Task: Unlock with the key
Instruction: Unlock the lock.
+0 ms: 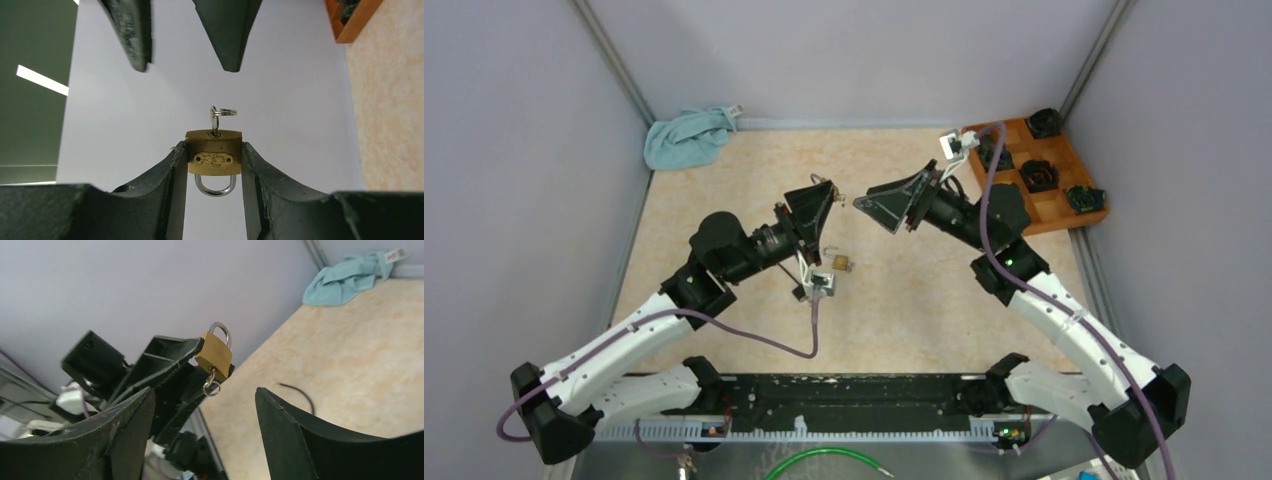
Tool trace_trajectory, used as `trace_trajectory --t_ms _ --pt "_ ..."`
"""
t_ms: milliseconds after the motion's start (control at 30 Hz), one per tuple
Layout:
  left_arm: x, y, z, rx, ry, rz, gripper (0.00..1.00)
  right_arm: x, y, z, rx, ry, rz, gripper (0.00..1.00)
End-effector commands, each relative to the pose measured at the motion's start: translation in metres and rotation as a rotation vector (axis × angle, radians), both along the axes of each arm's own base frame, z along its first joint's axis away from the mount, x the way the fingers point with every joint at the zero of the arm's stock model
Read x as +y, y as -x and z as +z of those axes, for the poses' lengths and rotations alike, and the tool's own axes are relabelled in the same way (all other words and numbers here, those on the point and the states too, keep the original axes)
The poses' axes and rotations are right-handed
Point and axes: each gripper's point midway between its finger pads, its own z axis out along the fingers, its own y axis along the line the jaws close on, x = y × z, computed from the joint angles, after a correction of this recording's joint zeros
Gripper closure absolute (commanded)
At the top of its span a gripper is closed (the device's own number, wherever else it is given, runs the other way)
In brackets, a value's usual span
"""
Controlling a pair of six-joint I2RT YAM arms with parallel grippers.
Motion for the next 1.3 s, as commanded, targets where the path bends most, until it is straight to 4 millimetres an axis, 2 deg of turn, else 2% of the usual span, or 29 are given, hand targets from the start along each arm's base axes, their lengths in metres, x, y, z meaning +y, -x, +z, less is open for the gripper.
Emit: trace_trajectory --t_ms 0,100,267,567,700,800,867,900,933,1000,1067,1167,1267 --pt "-0.002 0.000 0.010 0.197 0.075 -0.001 1.00 0.002 -0.009 -0.006 -0.332 0.256 -0.156 0.27" --pt "-0.005 0.001 0.008 0.264 0.076 -0.007 1.00 0.013 -0.011 -0.001 -0.394 0.304 -0.186 0.30" --pt "-0.006 0.003 0.001 0.261 0.059 -0.008 1.00 0.016 -0.016 0.014 -0.446 0.291 -0.261 0.35" --pt "-0.006 0.003 0.002 0.229 0.050 -0.005 1.00 0.040 -0.014 0.014 -0.477 0.309 -0.251 0.47" --pt "-0.006 0.004 0.003 0.215 0.046 -0.008 1.00 0.047 -0.014 0.012 -0.471 0.310 -0.238 0.64" --pt "-0.006 0.004 0.004 0.211 0.052 -0.009 1.00 0.053 -0.016 0.009 -0.449 0.316 -0.220 0.69" --pt "-0.007 0.005 0.002 0.215 0.045 -0.014 1.00 0.054 -0.015 0.010 -0.448 0.304 -0.212 0.86" --pt "-0.008 0.006 0.000 0.218 0.041 -0.019 0.97 0.055 -0.014 0.011 -0.451 0.295 -0.209 0.98" --pt "-0.009 0.006 -0.001 0.229 0.042 -0.022 0.85 0.054 -0.013 0.012 -0.454 0.284 -0.209 1.00" --pt "-0.009 0.007 -0.004 0.287 0.064 -0.024 0.47 0.050 -0.010 0.011 -0.472 0.275 -0.207 1.00" --pt "-0.009 0.007 -0.008 0.457 0.110 -0.014 0.30 0.042 -0.006 0.010 -0.501 0.285 -0.193 1.00" --pt "0.002 0.010 -0.020 0.759 0.117 0.017 0.22 0.020 -0.004 -0.001 -0.513 0.281 -0.146 1.00" --pt "0.013 0.027 -0.042 1.025 0.055 0.008 0.22 0.000 0.002 -0.016 -0.543 0.292 -0.105 1.00"
